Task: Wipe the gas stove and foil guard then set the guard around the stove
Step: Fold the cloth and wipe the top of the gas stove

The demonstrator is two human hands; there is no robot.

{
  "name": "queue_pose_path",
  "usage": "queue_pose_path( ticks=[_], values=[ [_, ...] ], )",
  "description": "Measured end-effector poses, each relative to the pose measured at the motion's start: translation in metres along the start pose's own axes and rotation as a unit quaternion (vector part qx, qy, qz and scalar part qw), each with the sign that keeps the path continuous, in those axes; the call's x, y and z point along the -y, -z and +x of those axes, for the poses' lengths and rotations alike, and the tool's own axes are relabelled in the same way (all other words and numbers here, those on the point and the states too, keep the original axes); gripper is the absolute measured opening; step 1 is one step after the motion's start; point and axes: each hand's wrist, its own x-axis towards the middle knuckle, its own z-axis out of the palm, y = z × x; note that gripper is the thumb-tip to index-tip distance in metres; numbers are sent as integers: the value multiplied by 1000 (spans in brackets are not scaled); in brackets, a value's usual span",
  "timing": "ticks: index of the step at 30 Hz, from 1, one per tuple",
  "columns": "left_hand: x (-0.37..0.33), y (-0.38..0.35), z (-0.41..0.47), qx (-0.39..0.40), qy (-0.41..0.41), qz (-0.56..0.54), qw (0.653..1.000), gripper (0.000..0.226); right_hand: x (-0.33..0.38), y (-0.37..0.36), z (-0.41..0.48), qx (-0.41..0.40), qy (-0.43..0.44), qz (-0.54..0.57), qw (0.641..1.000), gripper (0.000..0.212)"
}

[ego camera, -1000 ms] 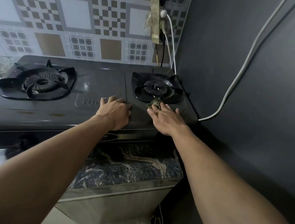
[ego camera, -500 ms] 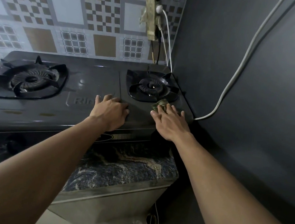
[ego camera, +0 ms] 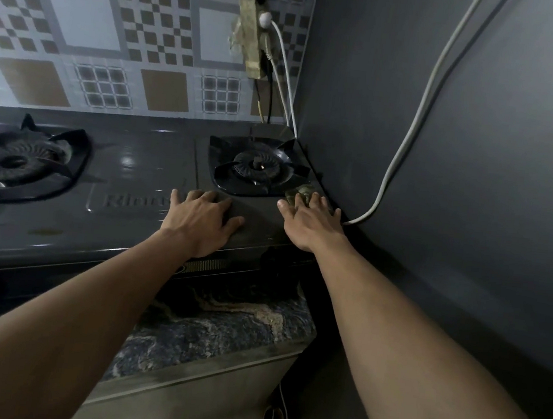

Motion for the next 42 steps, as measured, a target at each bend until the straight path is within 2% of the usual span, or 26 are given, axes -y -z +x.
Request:
queue_pose_path(
  ticks=[8,15,26,37,42],
  values=[
    [4,5,-5,4,-2,-9,1000,59,4,0,0,-6,-60,12,998,79],
    [19,9,-14,0,-3,-21,1000,55,12,-15,-18,-39,-45,1,998,78],
    [63,12,-42,-7,16,-13,1000,52,72,-30,-35,-63,40,-46,996,80],
    [91,7,-56,-12,42,-17,999,40,111,-49,-59,-53,119,-6,991,70],
    [97,8,-67,-24,42,-16,999,43,119,-53,-67,-53,144,-9,988,70]
  ],
)
